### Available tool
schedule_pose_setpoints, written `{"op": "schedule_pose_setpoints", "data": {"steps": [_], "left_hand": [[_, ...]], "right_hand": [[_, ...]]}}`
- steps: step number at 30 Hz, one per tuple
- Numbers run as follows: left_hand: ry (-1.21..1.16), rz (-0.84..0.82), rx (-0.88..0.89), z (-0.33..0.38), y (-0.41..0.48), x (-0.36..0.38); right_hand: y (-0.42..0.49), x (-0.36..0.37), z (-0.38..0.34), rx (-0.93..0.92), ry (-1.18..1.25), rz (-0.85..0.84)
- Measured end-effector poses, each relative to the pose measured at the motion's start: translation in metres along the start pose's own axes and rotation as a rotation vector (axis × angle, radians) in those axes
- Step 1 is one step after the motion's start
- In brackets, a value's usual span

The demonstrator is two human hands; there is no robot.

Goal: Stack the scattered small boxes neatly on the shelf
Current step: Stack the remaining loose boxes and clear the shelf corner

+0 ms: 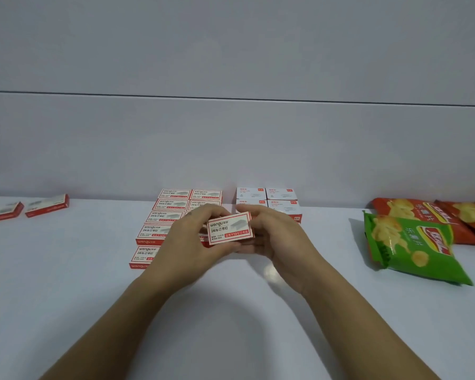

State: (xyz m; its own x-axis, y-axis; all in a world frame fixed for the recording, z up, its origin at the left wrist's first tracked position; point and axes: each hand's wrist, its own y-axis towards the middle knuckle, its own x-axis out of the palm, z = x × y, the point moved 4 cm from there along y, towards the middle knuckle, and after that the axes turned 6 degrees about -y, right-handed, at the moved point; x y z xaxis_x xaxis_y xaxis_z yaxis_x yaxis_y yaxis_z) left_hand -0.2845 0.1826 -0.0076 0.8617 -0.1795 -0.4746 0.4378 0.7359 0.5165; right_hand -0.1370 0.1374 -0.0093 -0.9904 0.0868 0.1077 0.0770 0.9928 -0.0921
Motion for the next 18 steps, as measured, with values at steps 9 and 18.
{"op": "schedule_pose_setpoints", "data": {"steps": [9,18], "left_hand": [[-0.376,0.081,-0.155,0.0023,-0.0017,-0.0026],[-0.305,0.085,-0.107,-0.0003,-0.0011,-0.0055]], "right_hand": [[-0.0035,-0.0074,-0.0057,-0.126,-0.082,0.112],[-0.0039,-0.0095,-0.0079,-0.167,-0.047,0.173]]}}
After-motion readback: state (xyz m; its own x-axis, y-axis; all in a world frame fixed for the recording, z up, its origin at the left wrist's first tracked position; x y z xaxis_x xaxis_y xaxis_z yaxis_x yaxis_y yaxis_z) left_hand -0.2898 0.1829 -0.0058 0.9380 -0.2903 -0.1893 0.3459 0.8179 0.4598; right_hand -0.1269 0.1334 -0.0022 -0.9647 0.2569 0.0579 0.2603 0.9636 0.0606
